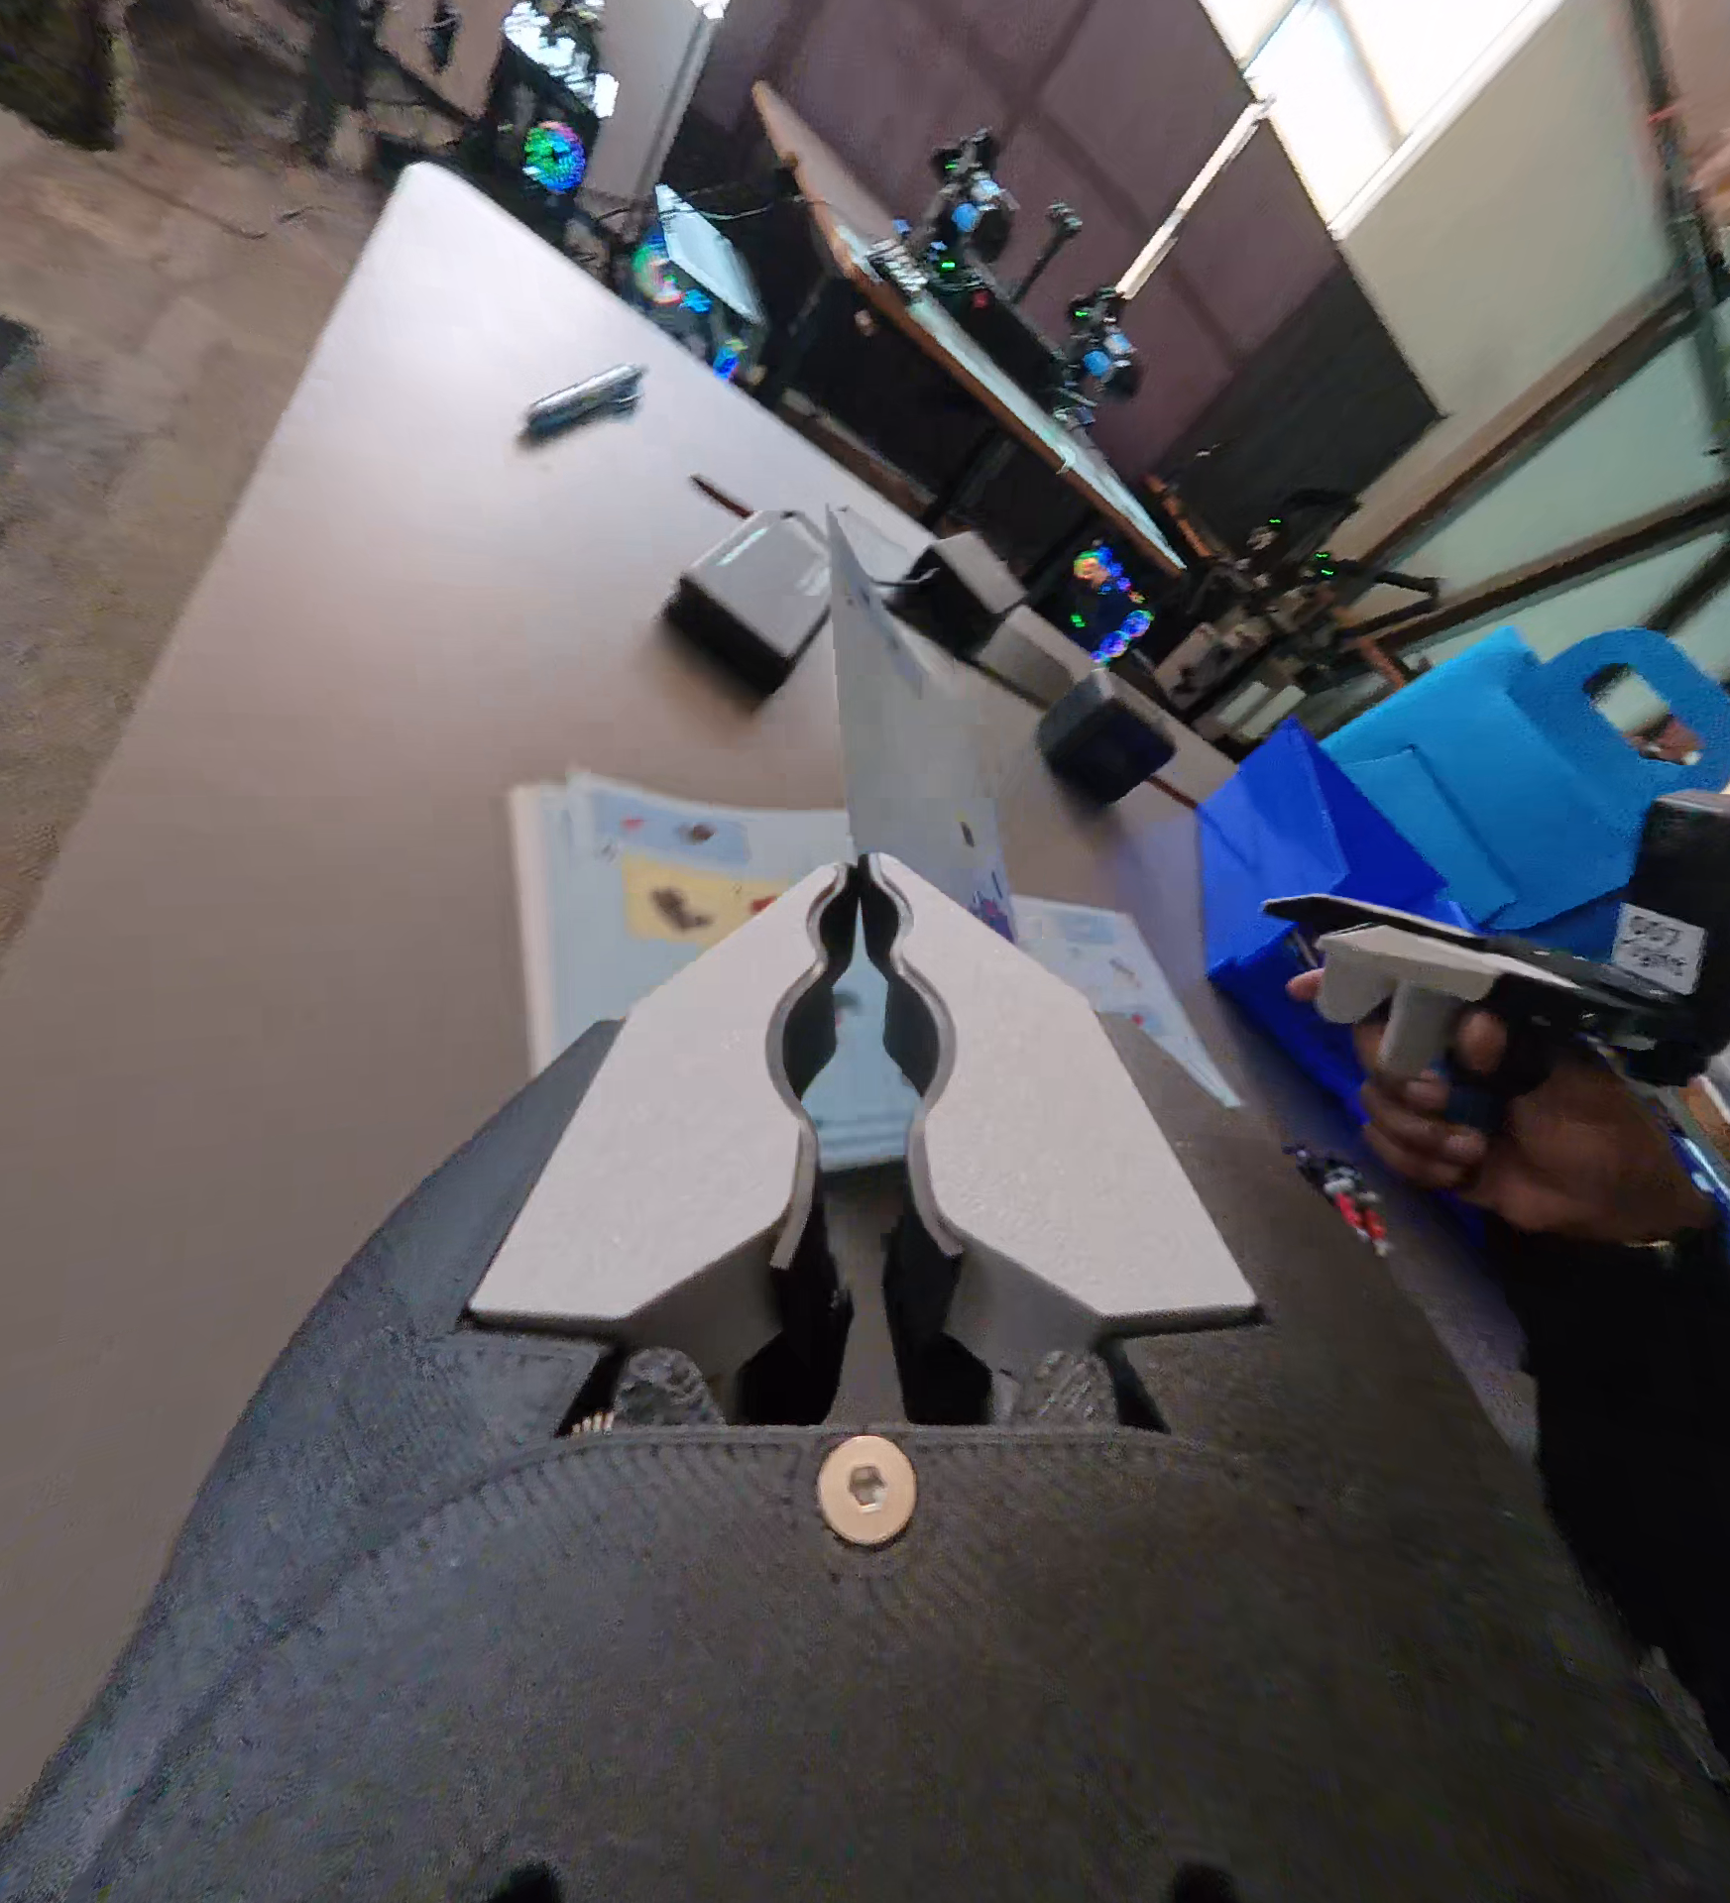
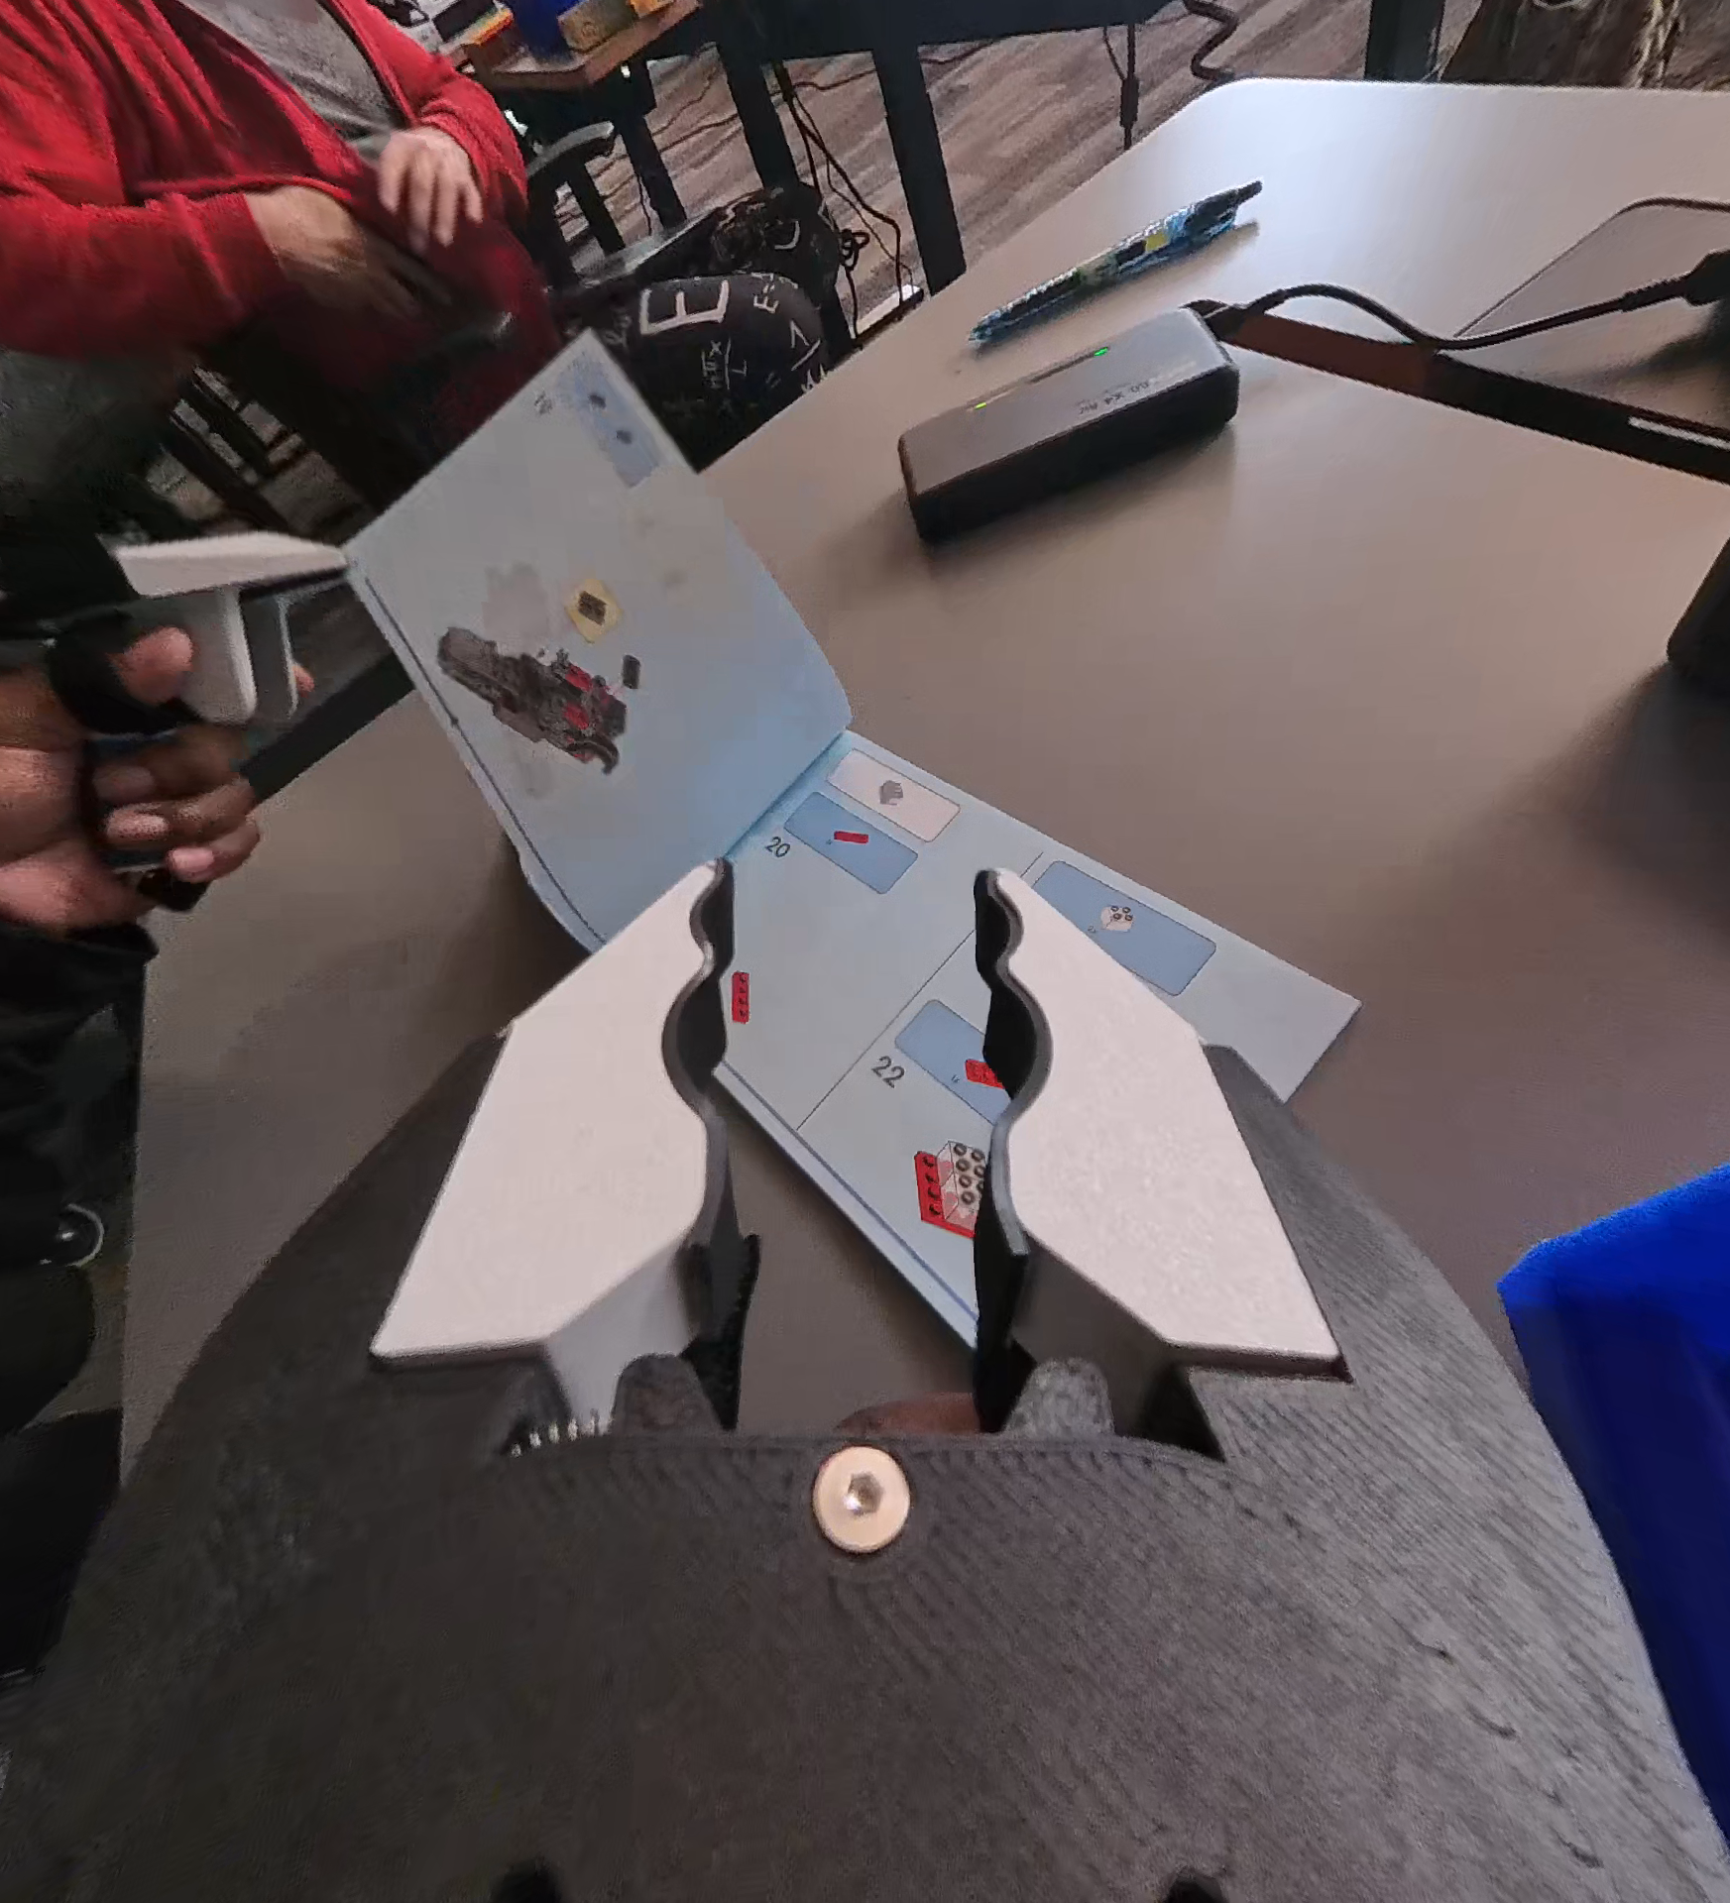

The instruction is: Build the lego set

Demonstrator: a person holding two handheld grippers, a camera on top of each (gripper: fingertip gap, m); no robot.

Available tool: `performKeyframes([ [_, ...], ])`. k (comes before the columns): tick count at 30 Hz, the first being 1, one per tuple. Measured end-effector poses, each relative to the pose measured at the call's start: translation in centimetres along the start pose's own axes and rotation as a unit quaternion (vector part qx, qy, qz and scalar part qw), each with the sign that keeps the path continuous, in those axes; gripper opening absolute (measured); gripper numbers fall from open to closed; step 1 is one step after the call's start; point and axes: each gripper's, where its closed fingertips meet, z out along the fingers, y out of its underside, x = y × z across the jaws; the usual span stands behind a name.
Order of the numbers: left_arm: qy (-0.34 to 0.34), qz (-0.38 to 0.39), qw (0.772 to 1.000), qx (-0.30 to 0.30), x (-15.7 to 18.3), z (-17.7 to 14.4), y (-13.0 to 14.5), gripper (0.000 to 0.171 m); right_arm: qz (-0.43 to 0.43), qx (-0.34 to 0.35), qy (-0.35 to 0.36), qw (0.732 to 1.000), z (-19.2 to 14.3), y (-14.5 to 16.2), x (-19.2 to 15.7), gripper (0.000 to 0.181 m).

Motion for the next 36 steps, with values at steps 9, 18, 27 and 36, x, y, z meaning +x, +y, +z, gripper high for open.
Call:
performKeyframes([
  [9,-0.114,0.010,0.992,-0.054,-4.1,-3.4,4.5,0.015,-0.001,-0.006,0.003,1.000,-0.9,1.0,-0.2,0.049],
  [18,0.030,0.154,0.983,-0.095,8.1,2.3,5.1,0.037,0.010,0.019,0.017,1.000,-3.1,1.3,0.5,0.048],
  [27,-0.010,0.158,0.963,-0.219,6.1,7.5,12.5,0.042,0.008,0.018,0.019,1.000,-4.3,2.7,0.4,0.048],
  [36,-0.011,0.127,0.969,-0.214,5.1,5.6,12.9,0.042,-0.019,0.015,0.027,0.999,-4.7,3.2,0.3,0.048],
])
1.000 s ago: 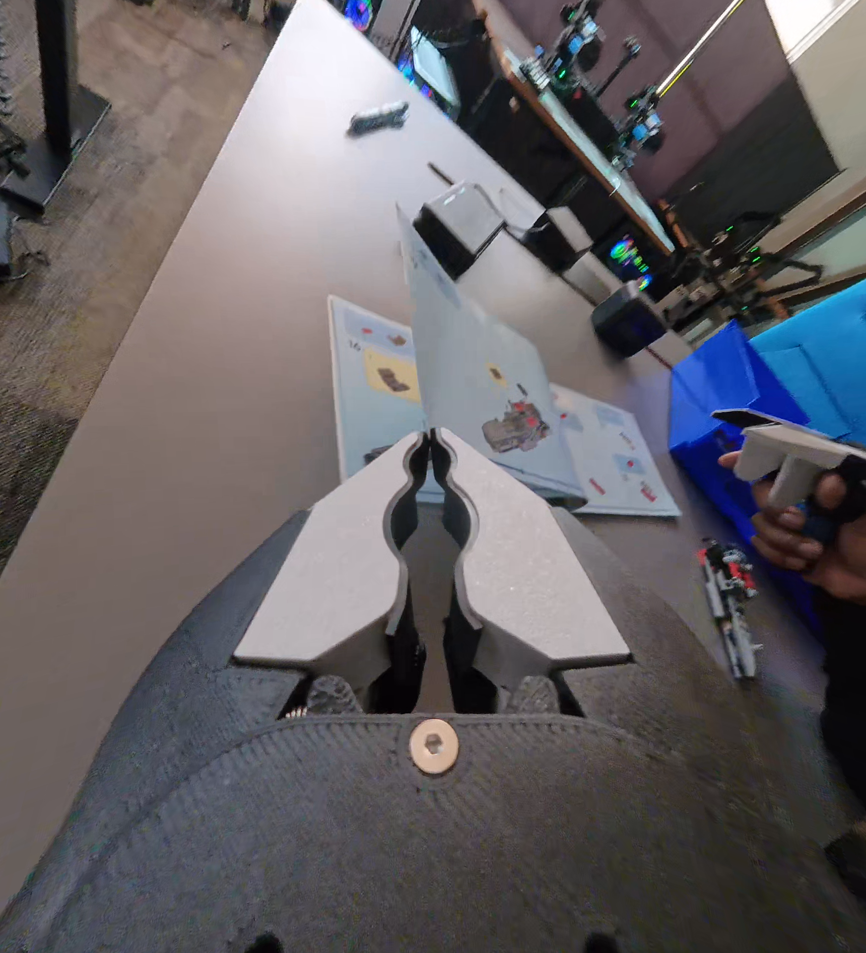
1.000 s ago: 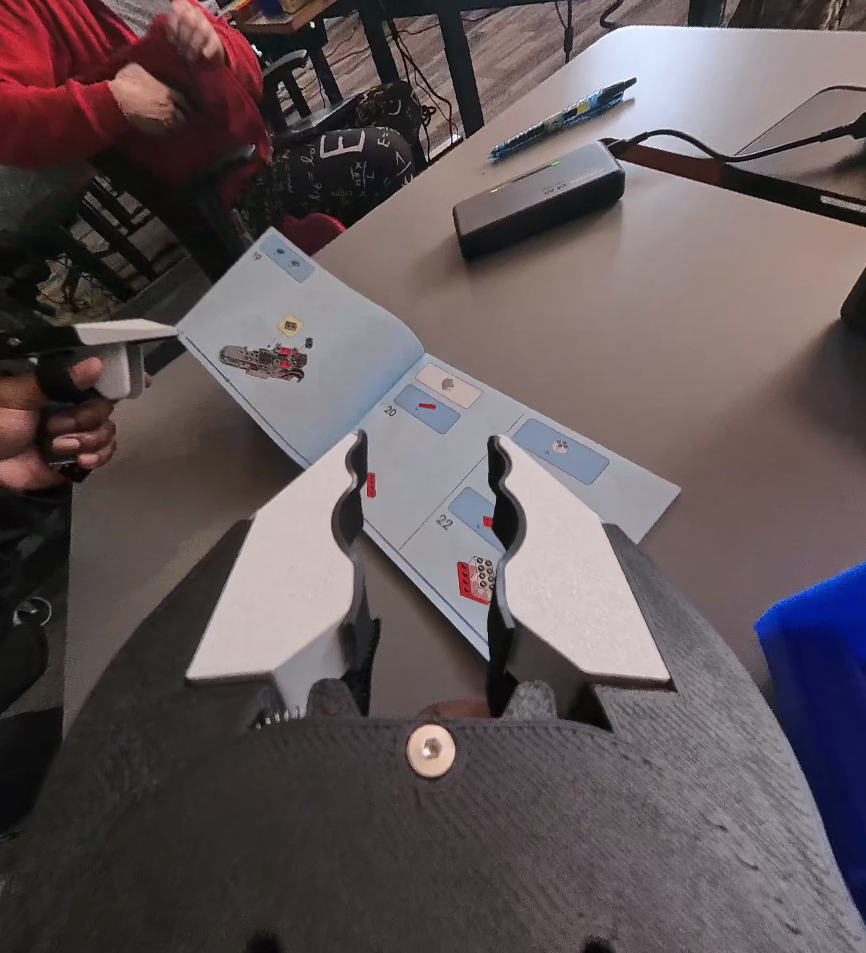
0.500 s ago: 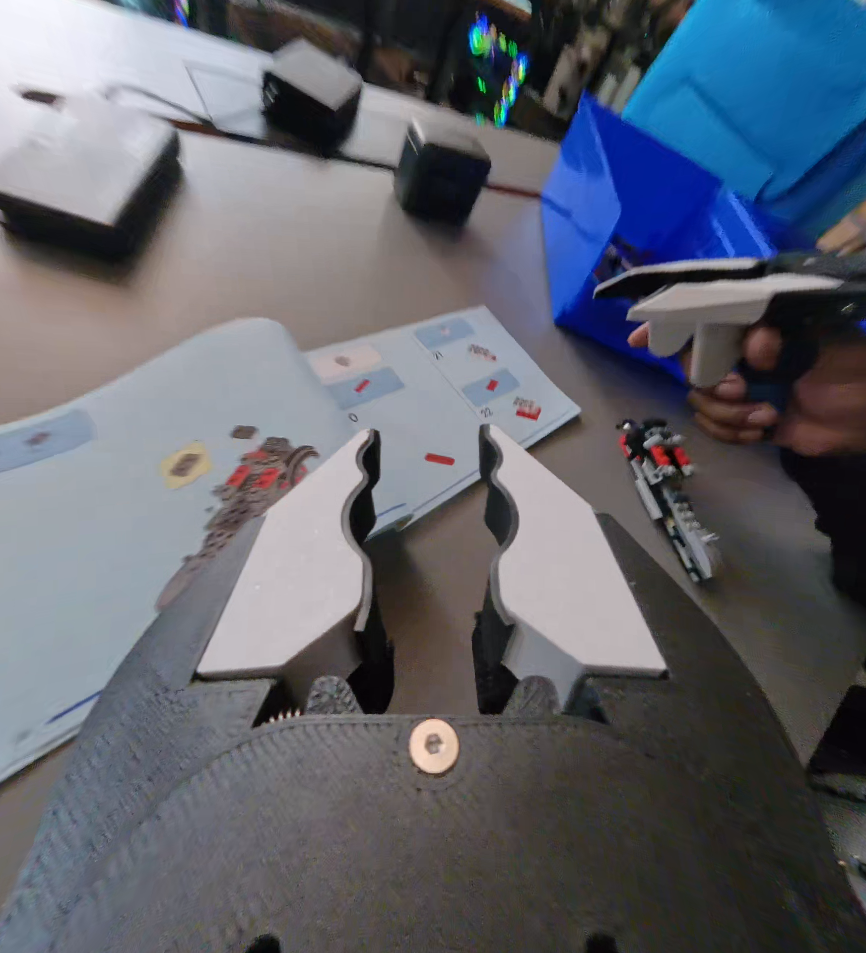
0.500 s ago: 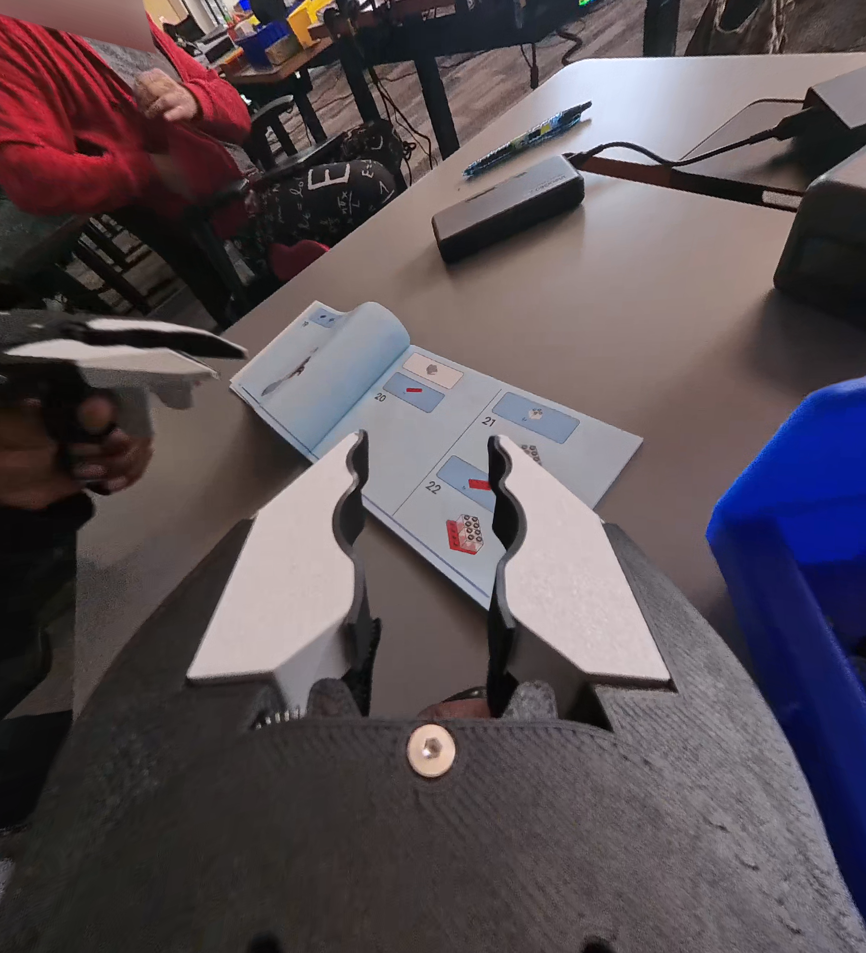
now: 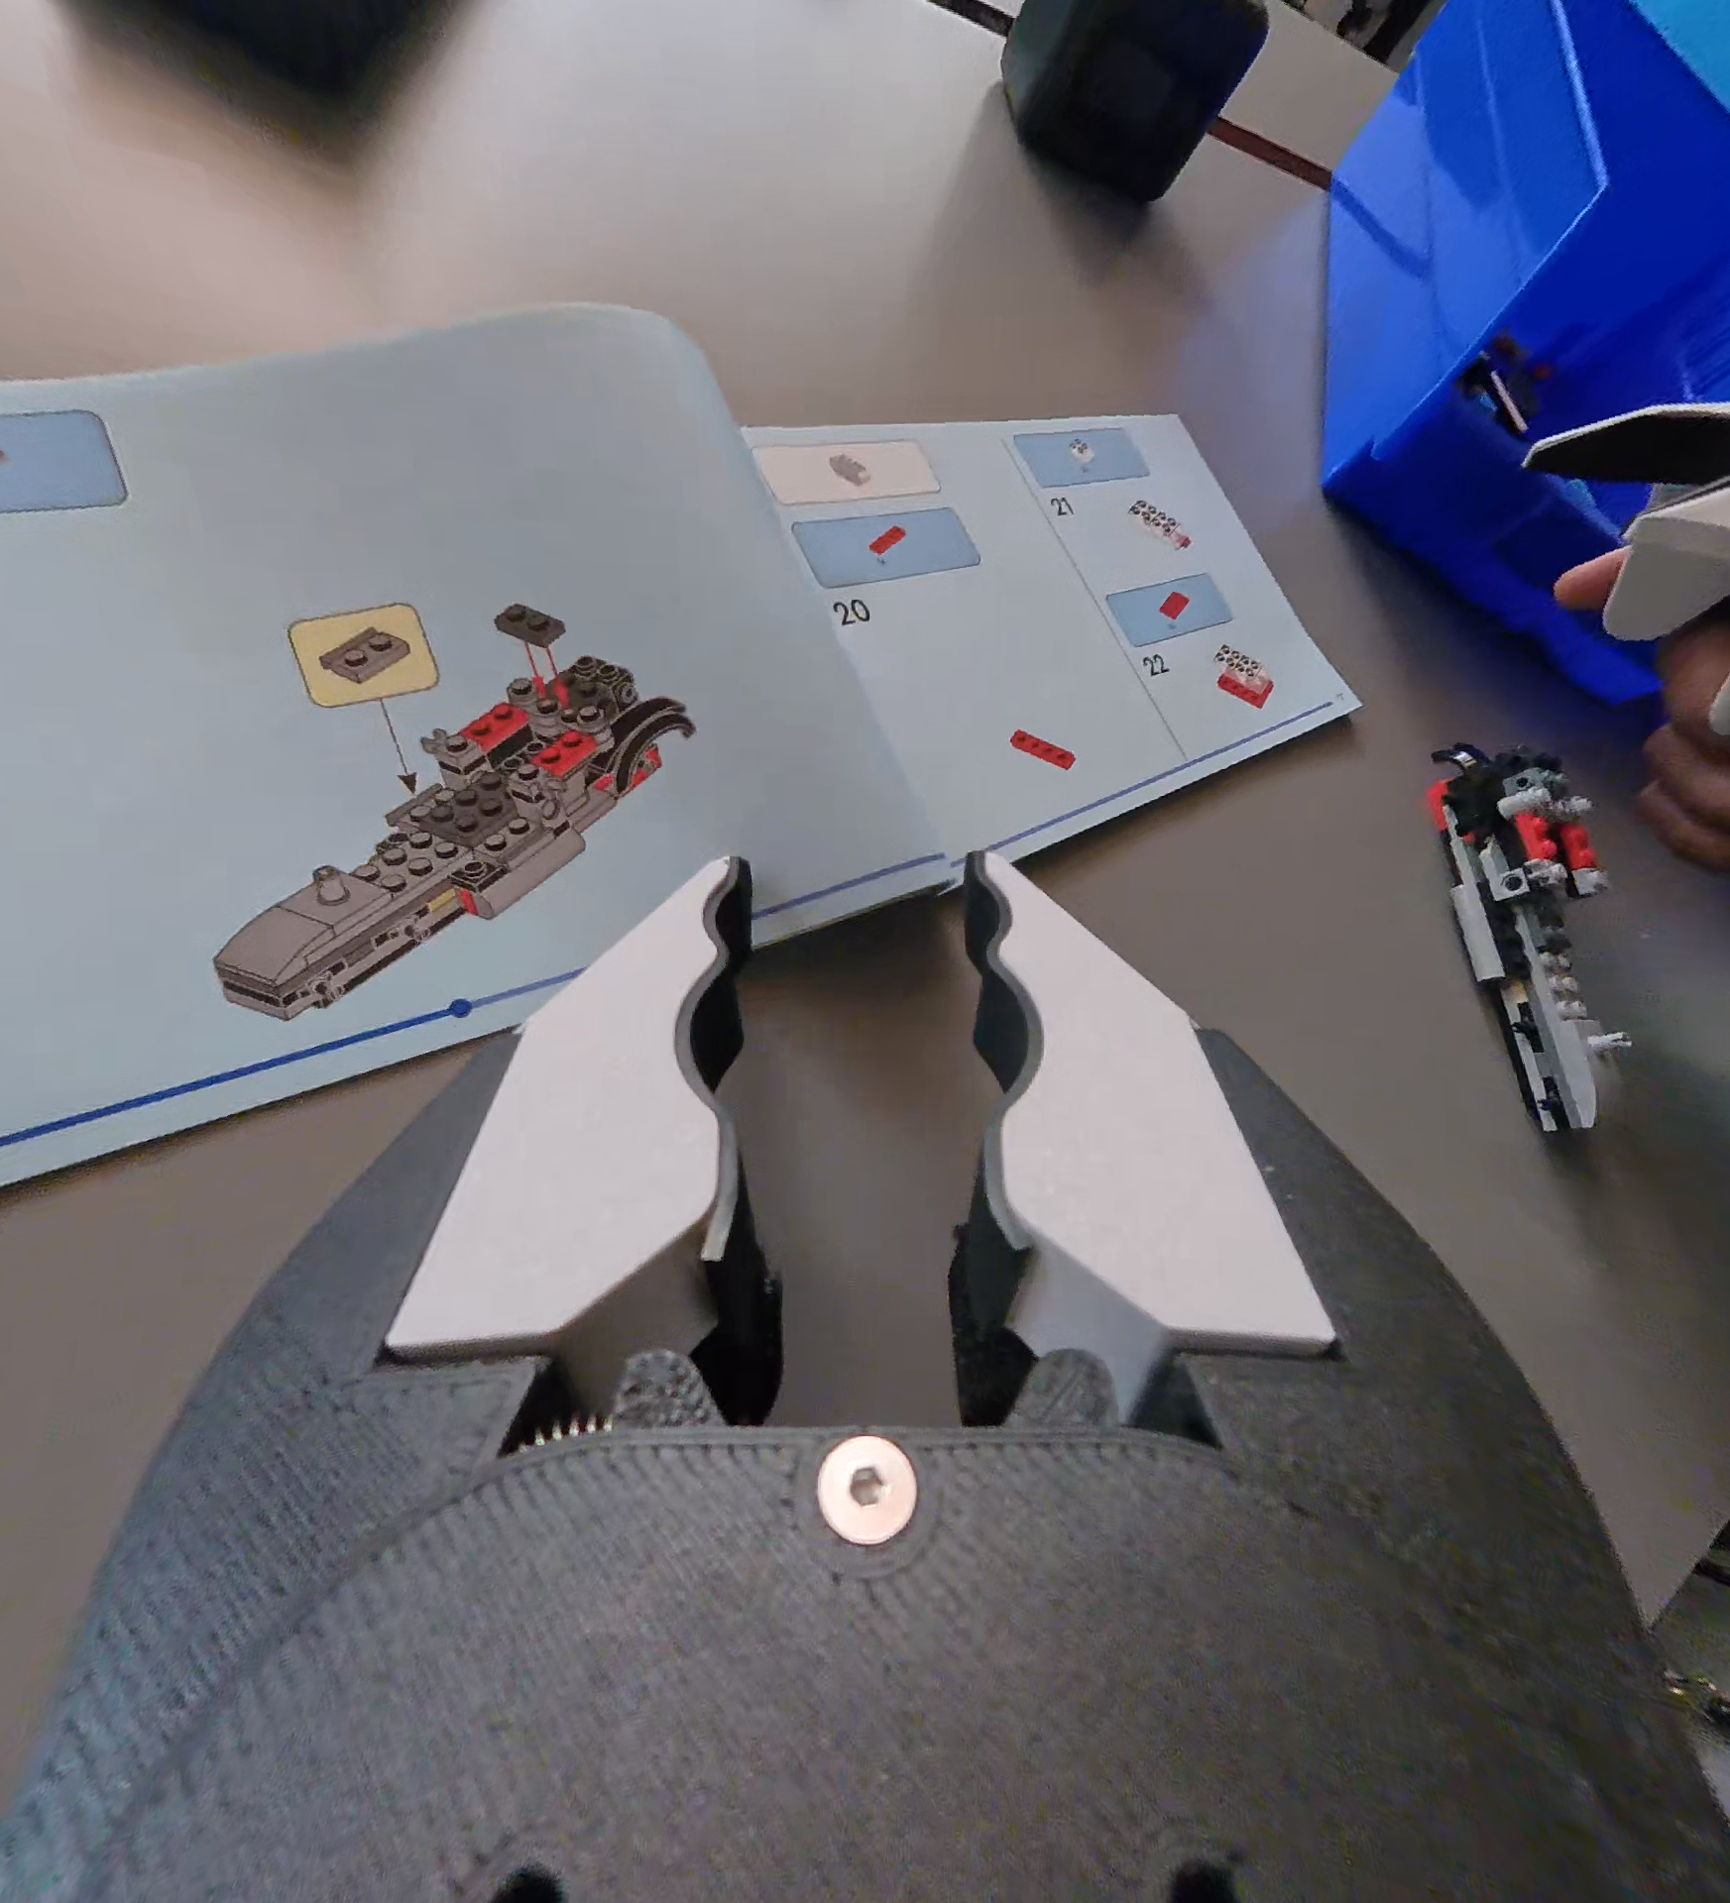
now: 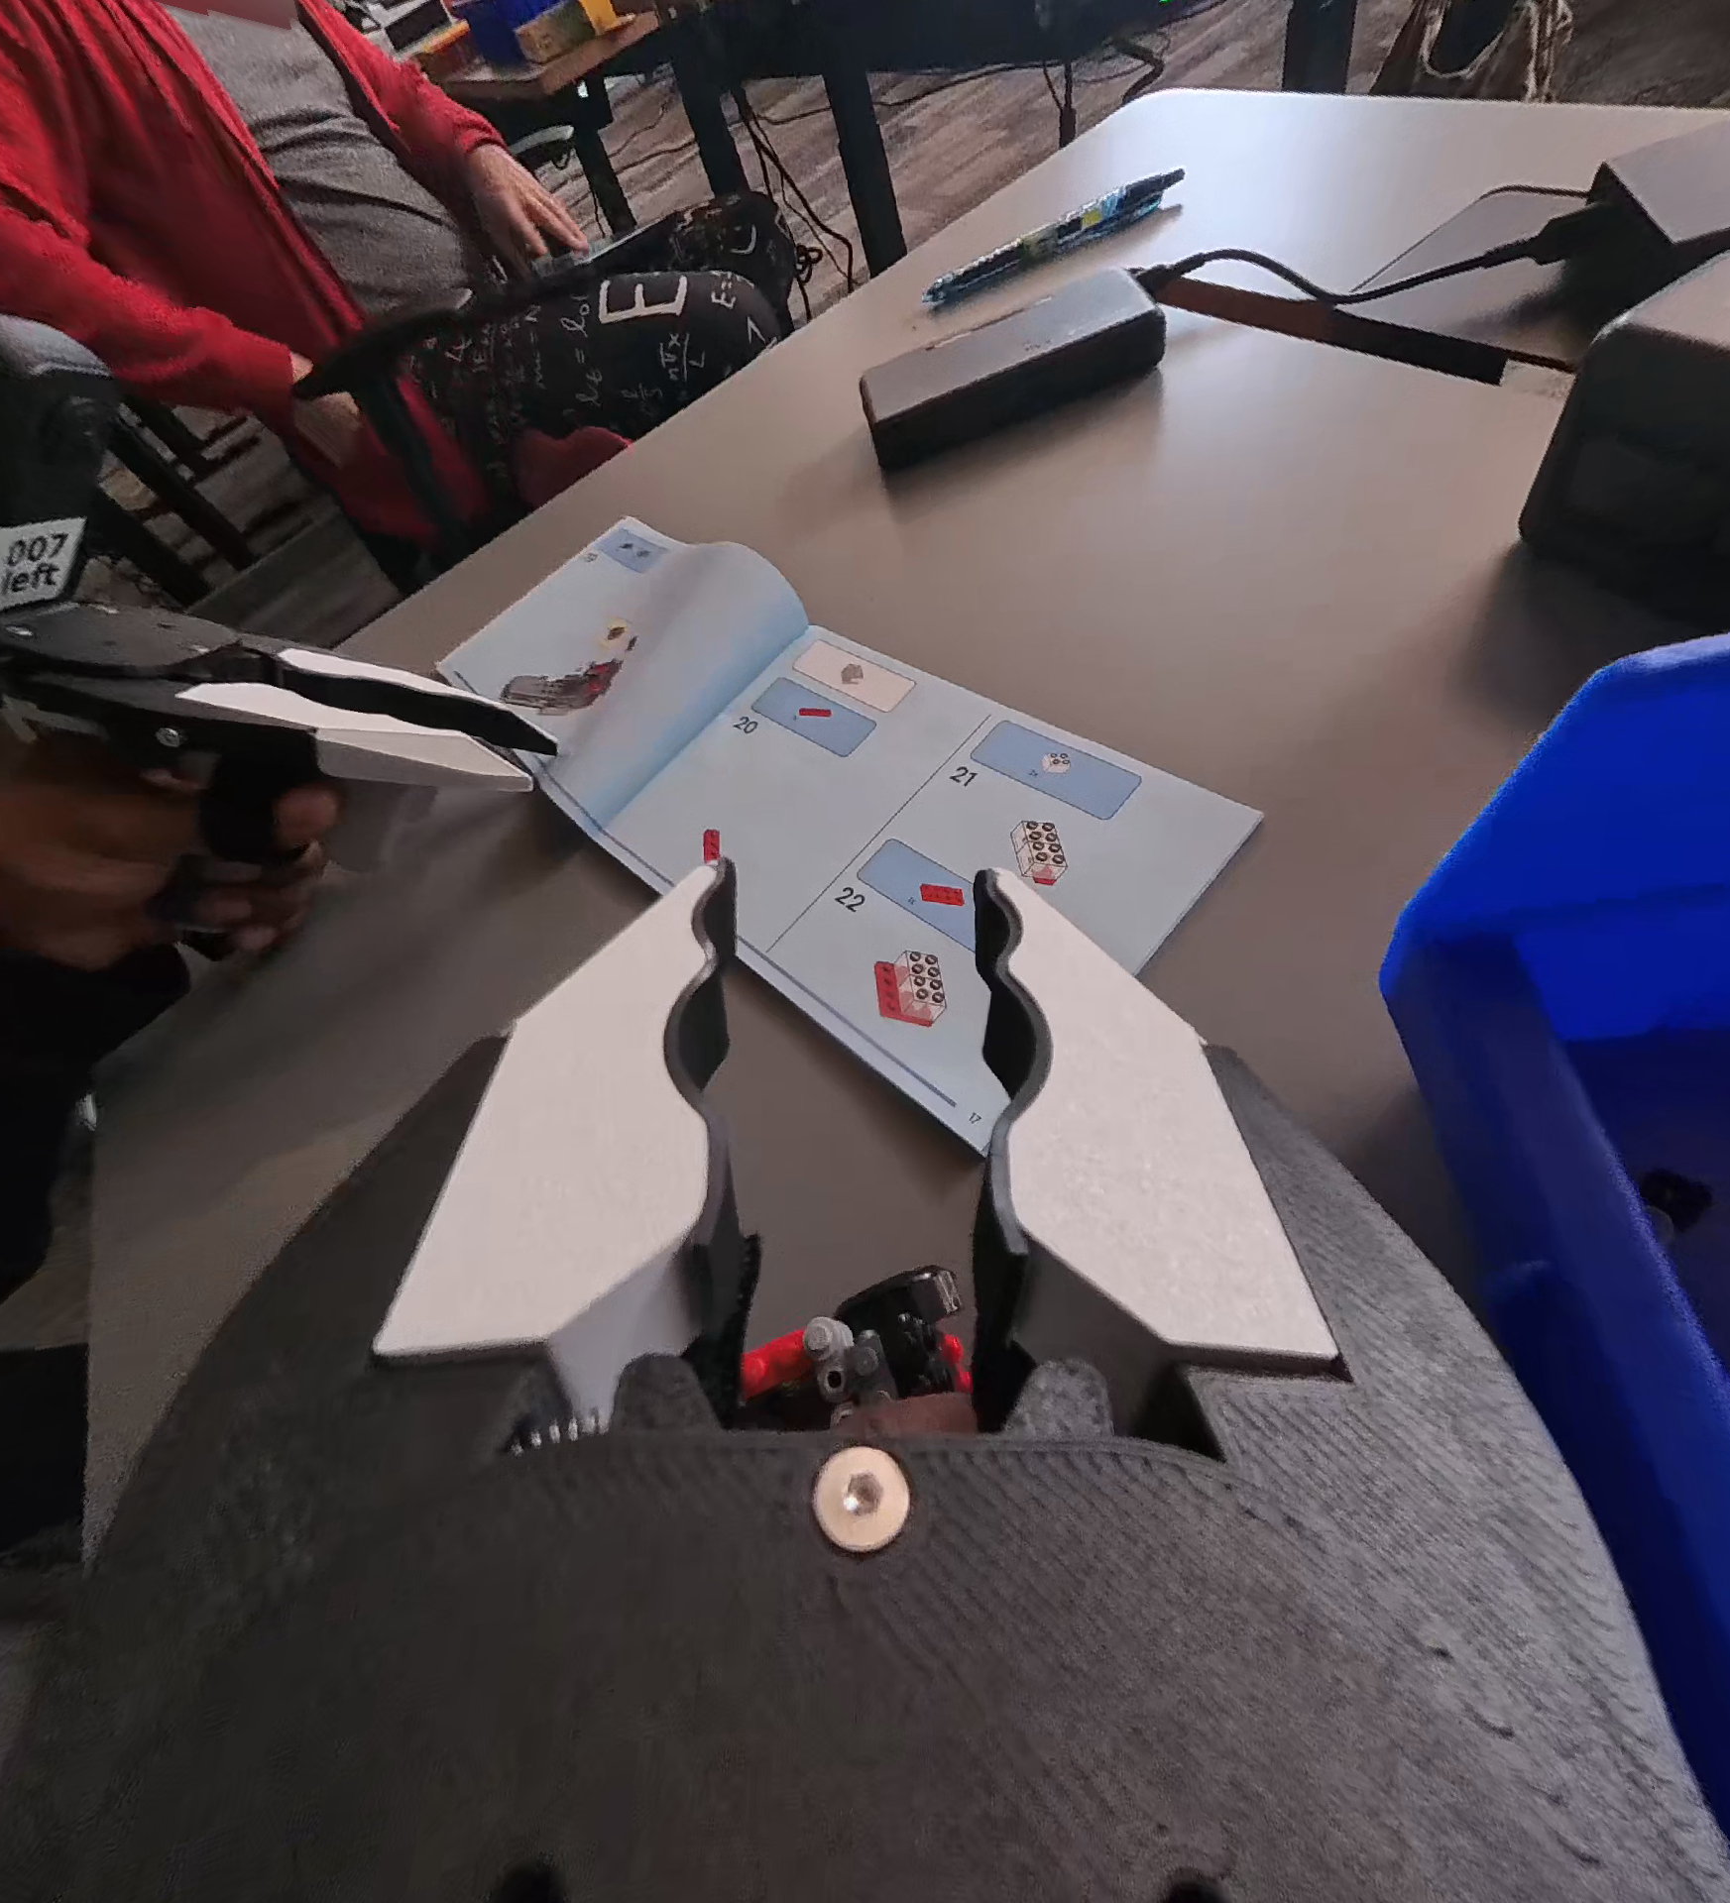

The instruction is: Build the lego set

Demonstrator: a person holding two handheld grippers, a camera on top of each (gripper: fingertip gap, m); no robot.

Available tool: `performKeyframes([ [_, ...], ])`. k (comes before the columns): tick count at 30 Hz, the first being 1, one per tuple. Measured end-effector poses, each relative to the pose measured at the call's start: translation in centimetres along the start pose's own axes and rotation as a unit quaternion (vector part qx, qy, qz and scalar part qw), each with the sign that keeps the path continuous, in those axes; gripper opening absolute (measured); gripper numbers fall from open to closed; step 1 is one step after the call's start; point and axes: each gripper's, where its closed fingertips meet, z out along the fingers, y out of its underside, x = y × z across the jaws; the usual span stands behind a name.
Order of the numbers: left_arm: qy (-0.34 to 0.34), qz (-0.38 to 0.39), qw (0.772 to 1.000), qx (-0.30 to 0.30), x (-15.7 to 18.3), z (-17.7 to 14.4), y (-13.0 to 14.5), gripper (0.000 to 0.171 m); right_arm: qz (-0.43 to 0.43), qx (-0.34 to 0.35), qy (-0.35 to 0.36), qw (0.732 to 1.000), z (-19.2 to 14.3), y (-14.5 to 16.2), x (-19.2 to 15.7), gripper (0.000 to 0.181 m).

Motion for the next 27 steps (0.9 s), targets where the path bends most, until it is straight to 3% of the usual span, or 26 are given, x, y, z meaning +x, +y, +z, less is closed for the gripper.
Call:
performKeyframes([
  [8,0.057,0.036,0.997,0.032,2.4,-0.9,-1.0,0.044,-0.029,0.030,0.037,0.998,-3.0,0.5,0.9,0.046],
  [17,0.072,0.090,0.993,0.007,2.3,-2.8,0.7,0.063,0.027,0.017,0.136,0.990,-9.9,6.4,3.3,0.048],
  [20,0.066,0.106,0.992,-0.006,1.8,-3.1,1.1,0.078,0.037,0.015,0.152,0.988,-11.5,8.1,3.6,0.049],
  [27,0.107,0.112,0.988,-0.007,2.6,-3.1,1.7,0.077,0.060,0.043,0.164,0.984,-12.7,8.9,4.1,0.048],
])
